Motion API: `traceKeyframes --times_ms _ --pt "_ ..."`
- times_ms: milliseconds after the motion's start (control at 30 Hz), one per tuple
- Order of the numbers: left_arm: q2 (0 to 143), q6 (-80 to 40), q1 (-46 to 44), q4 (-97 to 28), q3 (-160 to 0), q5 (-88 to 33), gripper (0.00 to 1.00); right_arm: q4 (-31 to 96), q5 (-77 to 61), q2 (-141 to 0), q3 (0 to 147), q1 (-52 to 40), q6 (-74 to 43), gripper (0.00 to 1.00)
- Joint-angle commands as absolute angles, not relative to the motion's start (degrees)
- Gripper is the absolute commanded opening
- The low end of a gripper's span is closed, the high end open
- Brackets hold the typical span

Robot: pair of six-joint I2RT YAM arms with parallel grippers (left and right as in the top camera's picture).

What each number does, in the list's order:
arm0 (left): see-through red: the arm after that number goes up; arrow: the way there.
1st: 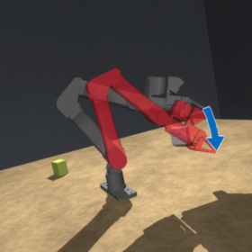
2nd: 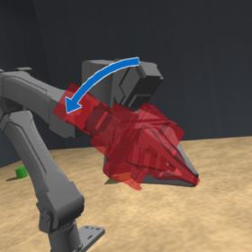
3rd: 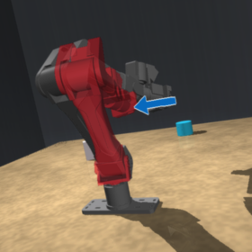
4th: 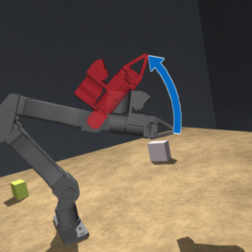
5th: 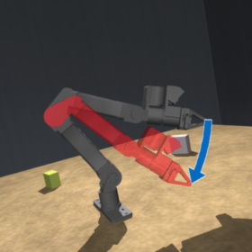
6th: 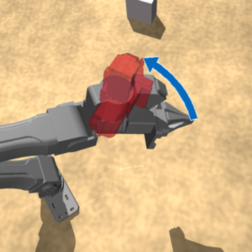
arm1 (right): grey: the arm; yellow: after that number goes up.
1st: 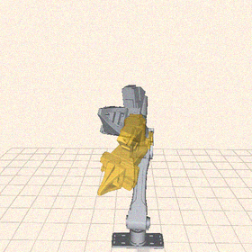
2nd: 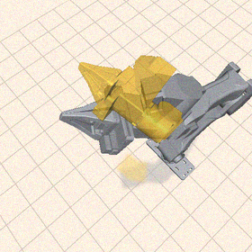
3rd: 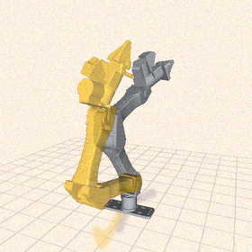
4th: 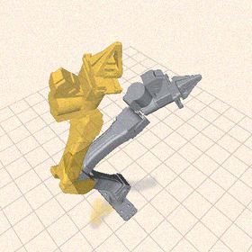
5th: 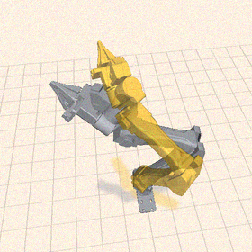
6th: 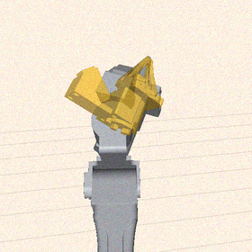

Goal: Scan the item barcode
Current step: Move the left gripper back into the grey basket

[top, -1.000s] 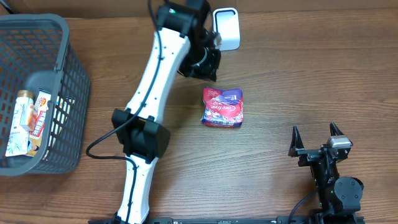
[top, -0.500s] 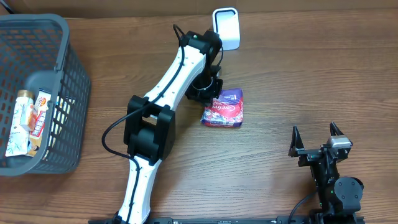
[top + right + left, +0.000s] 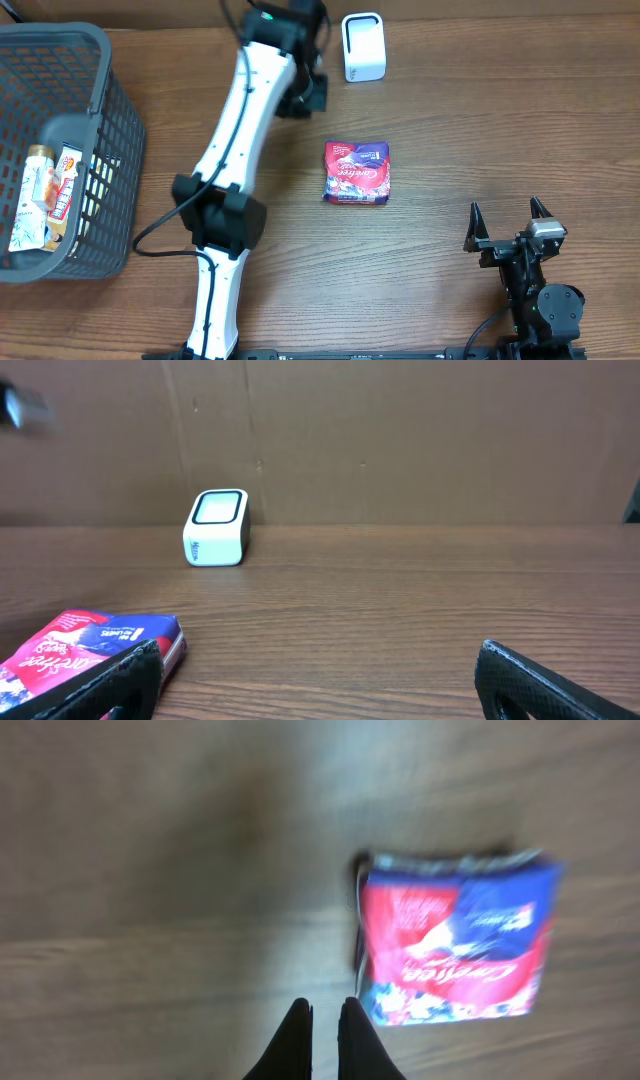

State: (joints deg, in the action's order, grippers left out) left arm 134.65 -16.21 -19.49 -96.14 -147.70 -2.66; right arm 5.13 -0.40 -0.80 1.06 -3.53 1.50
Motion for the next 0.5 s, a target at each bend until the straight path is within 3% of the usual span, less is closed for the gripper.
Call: traceKeyframes --times_ms 0,33,67,267,467 --pt "132.5 -16.7 -19.4 -96.8 -156.6 -1.0 0.04 4.8 -0.1 -0.2 0.4 -4.0 1.6 1.0" --pt "132.0 -16.7 -19.3 -96.8 -158.0 0.2 0.07 4.8 -0.1 -0.2 0.4 -4.0 1.6 1.0" --pt "131.5 -16.4 -19.1 -96.8 -159.2 1.7 0.16 4.8 -0.1 -0.2 0.4 -4.0 1.6 1.0" --pt "123.9 -15.1 -14.6 -96.8 -163.4 10.7 1.0 4.8 -0.1 -0.2 0.4 -4.0 1.6 1.0" --pt "112.0 -18.8 -1.2 -96.2 -163.6 13.5 1.0 4.8 -0.1 -0.2 0.4 -4.0 1.6 1.0"
